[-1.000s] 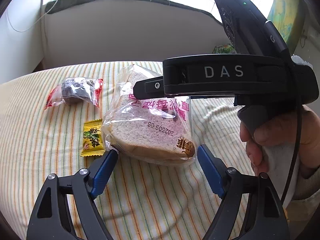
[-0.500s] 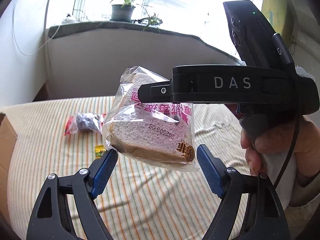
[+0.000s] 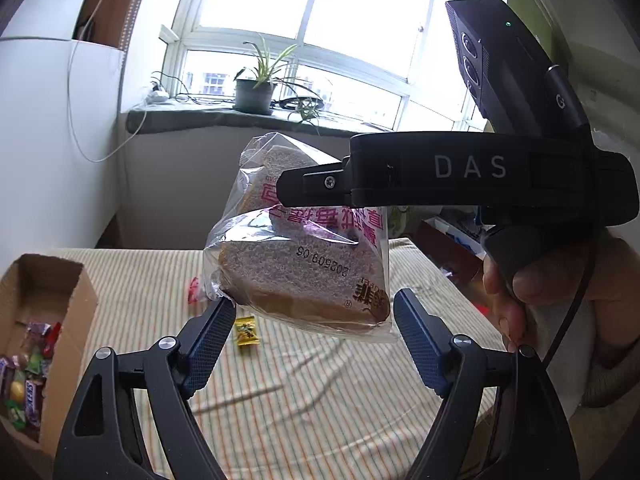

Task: Organize snacks
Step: 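Carry the bread slice with both tools to the box, then open both tools to drop the bread slice into the box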

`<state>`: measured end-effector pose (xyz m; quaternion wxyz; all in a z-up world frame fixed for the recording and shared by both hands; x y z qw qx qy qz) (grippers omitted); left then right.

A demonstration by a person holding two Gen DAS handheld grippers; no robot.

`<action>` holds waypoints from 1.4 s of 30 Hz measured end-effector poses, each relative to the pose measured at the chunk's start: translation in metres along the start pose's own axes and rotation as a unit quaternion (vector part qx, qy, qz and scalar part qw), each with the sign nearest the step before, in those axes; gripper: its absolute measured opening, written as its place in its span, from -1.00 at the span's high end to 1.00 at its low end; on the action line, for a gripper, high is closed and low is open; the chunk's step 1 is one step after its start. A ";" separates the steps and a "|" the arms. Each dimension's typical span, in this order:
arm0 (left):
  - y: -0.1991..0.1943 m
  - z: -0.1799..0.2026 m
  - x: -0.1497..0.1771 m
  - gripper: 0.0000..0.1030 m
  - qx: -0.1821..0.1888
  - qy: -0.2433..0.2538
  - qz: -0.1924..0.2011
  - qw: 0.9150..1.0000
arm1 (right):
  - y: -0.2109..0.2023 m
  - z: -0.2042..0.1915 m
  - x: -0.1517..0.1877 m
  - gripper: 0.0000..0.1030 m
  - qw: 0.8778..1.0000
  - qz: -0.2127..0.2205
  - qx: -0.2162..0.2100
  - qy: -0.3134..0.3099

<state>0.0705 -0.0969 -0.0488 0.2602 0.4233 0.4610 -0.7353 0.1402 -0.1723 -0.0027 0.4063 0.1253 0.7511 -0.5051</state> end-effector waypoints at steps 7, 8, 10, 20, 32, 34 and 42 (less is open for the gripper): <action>-0.022 -0.029 0.007 -0.57 -0.024 -0.033 0.008 0.999 | 0.049 -0.056 -0.004 -0.62 0.999 -0.027 -0.036 -0.025; -0.024 -0.039 0.007 -0.57 -0.031 -0.039 0.007 0.999 | 0.059 -0.066 -0.004 -0.62 0.998 -0.032 -0.043 -0.029; -0.031 -0.060 0.013 -0.57 -0.045 -0.053 0.006 0.998 | 0.080 -0.090 -0.005 -0.62 0.997 -0.041 -0.061 -0.038; -0.087 -0.173 0.046 -0.57 -0.143 -0.116 0.006 0.983 | 0.167 -0.212 -0.005 -0.62 0.981 -0.077 -0.158 -0.080; -0.111 -0.201 0.043 -0.57 -0.176 -0.121 0.021 0.977 | 0.173 -0.233 -0.017 -0.62 0.978 -0.072 -0.173 -0.089; -0.109 -0.205 0.045 -0.57 -0.175 -0.121 0.017 0.977 | 0.180 -0.229 -0.015 -0.62 0.979 -0.073 -0.166 -0.089; -0.142 -0.236 0.066 -0.59 -0.265 -0.134 0.023 0.954 | 0.160 -0.210 0.004 -0.62 0.992 -0.001 -0.072 -0.101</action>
Point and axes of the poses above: each gripper's, at about its wrist camera, not at the fingertips, and y roughly the way its jaws point, z to its right, x to its underside, the point moved 5 cm from there along y, roughly the way its jaws point
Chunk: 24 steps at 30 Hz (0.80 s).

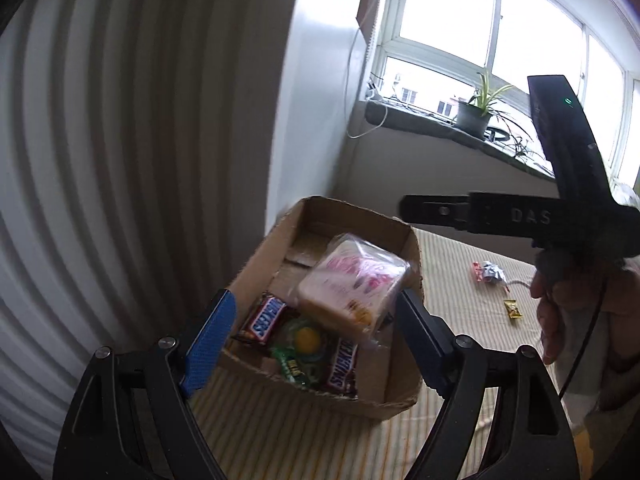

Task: Organize snacks
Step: 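Open both tools to drop the bread slice into the box, then move both open tools back to the remaining snacks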

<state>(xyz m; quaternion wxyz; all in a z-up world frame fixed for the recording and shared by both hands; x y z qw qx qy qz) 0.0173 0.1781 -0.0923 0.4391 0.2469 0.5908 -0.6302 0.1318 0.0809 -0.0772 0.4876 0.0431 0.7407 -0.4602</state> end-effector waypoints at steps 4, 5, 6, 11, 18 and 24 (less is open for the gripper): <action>-0.008 -0.010 -0.006 -0.59 -0.004 -0.009 0.012 1.000 | -0.024 -0.012 0.010 -0.66 0.999 0.041 0.024 -0.010; -0.010 -0.010 -0.007 -0.59 -0.002 -0.011 0.016 1.000 | -0.028 -0.015 0.012 -0.74 0.998 0.050 0.034 -0.016; -0.012 -0.010 -0.009 -0.59 0.001 -0.012 0.019 1.000 | -0.032 -0.019 0.014 -0.76 0.997 0.055 0.045 -0.025; -0.018 0.002 -0.014 -0.59 0.012 -0.003 0.028 1.000 | -0.037 -0.028 0.026 -0.76 0.995 0.057 0.066 -0.051; -0.025 0.008 -0.013 -0.59 0.022 -0.003 0.028 0.999 | -0.050 -0.037 0.038 -0.76 0.993 0.073 0.070 -0.064; -0.030 0.026 -0.016 -0.59 0.021 0.018 0.028 0.999 | -0.067 -0.026 0.050 -0.76 0.992 0.085 0.071 -0.055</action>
Point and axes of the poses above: each gripper's, at about its wrist camera, not at the fingertips, and y roughly the way its jaws point, z to its right, x to its underside, the point moved 5 cm from there along y, roughly the way its jaws point
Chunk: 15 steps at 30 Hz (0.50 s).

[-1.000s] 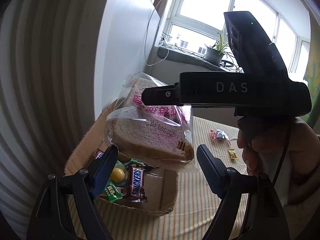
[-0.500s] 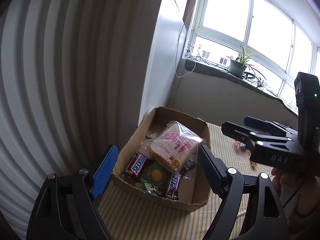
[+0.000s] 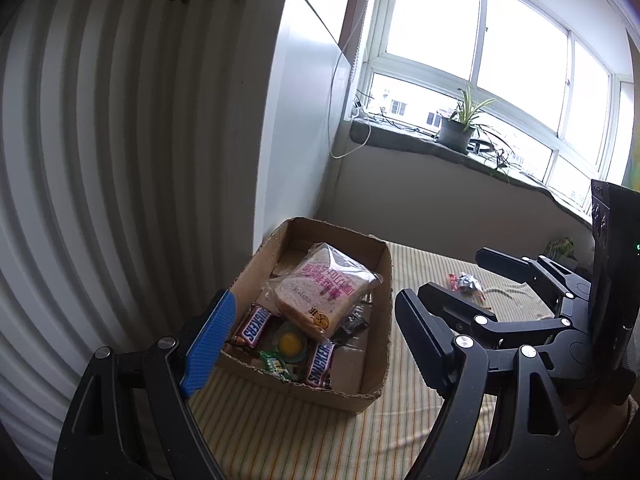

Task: Organize snacks
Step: 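Move both open tools back to the remaining snacks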

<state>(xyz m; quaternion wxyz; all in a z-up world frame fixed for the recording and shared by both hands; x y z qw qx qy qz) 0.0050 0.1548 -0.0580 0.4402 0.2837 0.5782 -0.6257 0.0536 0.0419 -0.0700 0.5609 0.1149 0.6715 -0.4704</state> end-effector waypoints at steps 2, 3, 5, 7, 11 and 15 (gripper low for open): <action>-0.002 0.009 -0.002 -0.59 0.002 0.009 0.002 1.000 | -0.008 0.011 0.007 -0.77 1.000 0.002 0.007 0.009; -0.003 0.014 -0.003 -0.59 0.002 0.014 0.004 1.000 | -0.013 0.017 0.011 -0.76 1.000 0.003 0.010 0.014; -0.002 0.025 -0.005 -0.59 0.001 0.024 0.005 1.000 | -0.024 0.032 0.021 -0.76 0.999 0.005 0.020 0.027; -0.001 0.039 -0.006 -0.59 0.006 0.033 0.006 0.999 | -0.036 0.049 0.032 -0.76 0.999 0.007 0.037 0.038; 0.003 0.083 -0.007 -0.59 0.028 0.062 0.007 0.998 | -0.065 0.091 0.060 -0.76 0.995 0.007 0.077 0.068; 0.009 0.145 -0.005 -0.59 0.071 0.105 0.005 0.992 | -0.102 0.139 0.094 -0.77 0.987 0.001 0.125 0.105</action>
Point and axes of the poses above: each gripper's, at about its wrist camera, not at the fingertips, and y roughly the way its jaws point, z to its right, x to its underside, the point moved 5 cm from there along y, roughly the way its jaws point
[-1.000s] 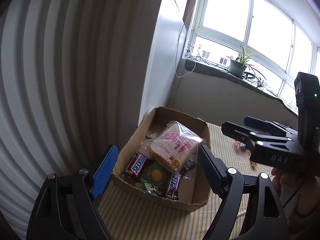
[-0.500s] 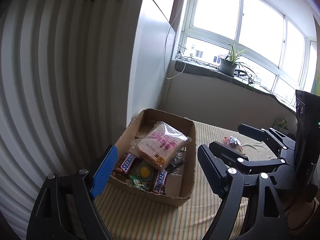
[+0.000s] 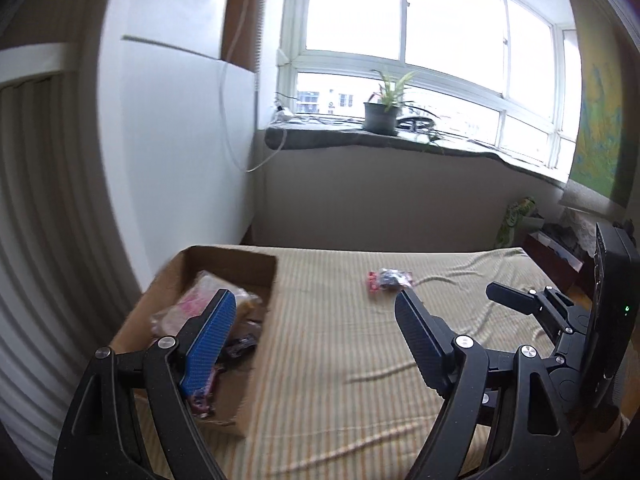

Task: Organize snacks
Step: 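Move both open tools back to the remaining snacks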

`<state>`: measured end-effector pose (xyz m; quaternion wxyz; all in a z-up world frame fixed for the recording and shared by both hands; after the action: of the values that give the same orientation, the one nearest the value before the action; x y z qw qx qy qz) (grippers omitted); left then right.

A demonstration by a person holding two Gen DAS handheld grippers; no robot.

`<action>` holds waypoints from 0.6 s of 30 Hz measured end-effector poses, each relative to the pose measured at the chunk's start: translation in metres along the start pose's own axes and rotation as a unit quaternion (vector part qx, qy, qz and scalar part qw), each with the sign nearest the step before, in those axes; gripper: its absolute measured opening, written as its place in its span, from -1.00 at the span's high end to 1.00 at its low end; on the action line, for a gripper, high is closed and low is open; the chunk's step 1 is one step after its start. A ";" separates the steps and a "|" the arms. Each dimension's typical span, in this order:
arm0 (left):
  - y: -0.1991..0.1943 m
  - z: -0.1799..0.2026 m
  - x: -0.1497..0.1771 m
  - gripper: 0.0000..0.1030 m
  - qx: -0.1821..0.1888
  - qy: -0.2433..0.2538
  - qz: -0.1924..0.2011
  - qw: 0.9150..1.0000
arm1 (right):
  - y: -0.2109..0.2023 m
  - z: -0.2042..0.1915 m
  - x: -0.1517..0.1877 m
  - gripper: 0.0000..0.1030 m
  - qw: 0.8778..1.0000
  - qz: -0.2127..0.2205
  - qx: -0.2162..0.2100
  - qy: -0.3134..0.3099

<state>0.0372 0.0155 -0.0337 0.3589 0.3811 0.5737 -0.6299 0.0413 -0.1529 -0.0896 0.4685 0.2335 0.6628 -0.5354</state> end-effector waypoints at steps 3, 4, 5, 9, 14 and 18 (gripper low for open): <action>0.010 0.046 -0.004 -0.59 0.040 0.026 -0.001 0.999 | -0.015 0.046 0.020 -0.77 0.999 -0.013 0.039 0.030; 0.013 0.060 -0.004 -0.59 0.054 0.033 -0.002 0.998 | -0.020 0.060 0.026 -0.77 0.998 -0.016 0.051 0.041; 0.015 0.072 -0.003 -0.59 0.065 0.038 -0.004 0.997 | -0.026 0.072 0.032 -0.77 0.997 -0.017 0.062 0.050; 0.019 0.101 0.002 -0.59 0.087 0.056 -0.013 0.995 | -0.043 0.099 0.042 -0.77 0.994 -0.013 0.081 0.075; 0.015 0.107 0.003 -0.59 0.086 0.063 -0.017 0.994 | -0.041 0.091 0.041 -0.78 0.995 -0.010 0.067 0.069; 0.015 0.099 0.001 -0.59 0.072 0.063 -0.016 0.995 | -0.024 0.073 0.041 -0.78 0.997 -0.021 0.051 0.054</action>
<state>0.0431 -0.0845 -0.0357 0.2839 0.4354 0.5544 -0.6500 0.0303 -0.2358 -0.1130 0.4086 0.2715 0.6636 -0.5648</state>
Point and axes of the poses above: each gripper's, at about its wrist camera, not at the fingertips, and y roughly the way its jaws point, z to its right, x to its underside, the point moved 5 cm from there along y, roughly the way its jaws point
